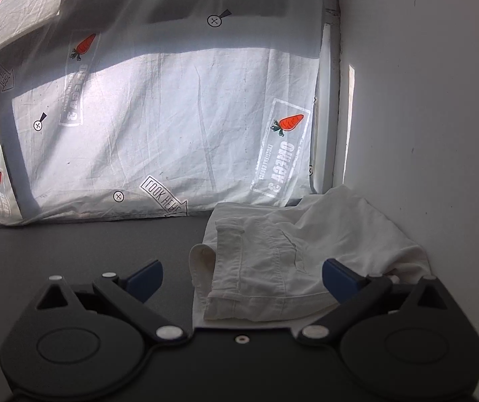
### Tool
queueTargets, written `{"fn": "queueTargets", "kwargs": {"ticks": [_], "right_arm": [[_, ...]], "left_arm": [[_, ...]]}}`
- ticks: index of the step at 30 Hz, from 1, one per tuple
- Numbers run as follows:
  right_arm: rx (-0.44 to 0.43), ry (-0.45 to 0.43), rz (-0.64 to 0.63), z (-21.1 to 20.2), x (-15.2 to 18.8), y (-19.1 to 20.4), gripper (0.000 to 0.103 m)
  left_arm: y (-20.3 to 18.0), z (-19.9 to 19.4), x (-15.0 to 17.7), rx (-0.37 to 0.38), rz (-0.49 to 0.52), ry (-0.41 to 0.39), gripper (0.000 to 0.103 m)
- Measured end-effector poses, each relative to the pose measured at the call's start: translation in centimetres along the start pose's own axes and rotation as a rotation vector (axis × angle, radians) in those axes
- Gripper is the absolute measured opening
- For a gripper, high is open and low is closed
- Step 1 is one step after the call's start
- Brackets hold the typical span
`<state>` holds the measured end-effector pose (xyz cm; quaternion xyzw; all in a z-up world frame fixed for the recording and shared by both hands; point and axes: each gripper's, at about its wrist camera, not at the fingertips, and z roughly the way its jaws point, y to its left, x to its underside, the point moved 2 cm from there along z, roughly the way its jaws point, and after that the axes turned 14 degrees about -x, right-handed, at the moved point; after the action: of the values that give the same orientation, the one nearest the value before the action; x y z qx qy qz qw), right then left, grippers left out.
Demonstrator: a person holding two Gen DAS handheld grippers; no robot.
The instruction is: Fold clothes
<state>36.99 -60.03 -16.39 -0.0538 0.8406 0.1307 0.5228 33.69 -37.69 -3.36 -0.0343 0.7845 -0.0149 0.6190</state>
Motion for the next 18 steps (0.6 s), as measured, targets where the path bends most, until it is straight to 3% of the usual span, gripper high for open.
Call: {"fn": "queueTargets", "kwargs": {"ticks": [2, 5, 10, 13, 18], "right_arm": [[-0.053, 0.003, -0.030, -1.5, 0.2, 2.7, 0.103], [-0.077, 0.012, -0.095, -4.8, 0.7, 7.4, 0.103], [-0.184, 0.072, -0.121, -9.5, 1.7, 14.5, 0.103], [-0.194, 0.084, -0.125, -12.2, 3.2, 19.1, 0.103], [-0.203, 0.149, 0.012, -15.7, 5.5, 24.6, 0.103]], "left_arm": [[1.9, -3.7, -0.3, -0.031, -0.015, -0.025, 0.103], [4.3, -8.4, -0.1, -0.163, -0.040, 0.000, 0.103], [9.7, -13.9, 0.7, -0.207, -0.041, 0.068, 0.103], [13.2, -16.6, 1.7, -0.203, -0.051, 0.086, 0.103], [18.7, -20.9, 3.6, -0.217, 0.012, 0.142, 0.103]]}}
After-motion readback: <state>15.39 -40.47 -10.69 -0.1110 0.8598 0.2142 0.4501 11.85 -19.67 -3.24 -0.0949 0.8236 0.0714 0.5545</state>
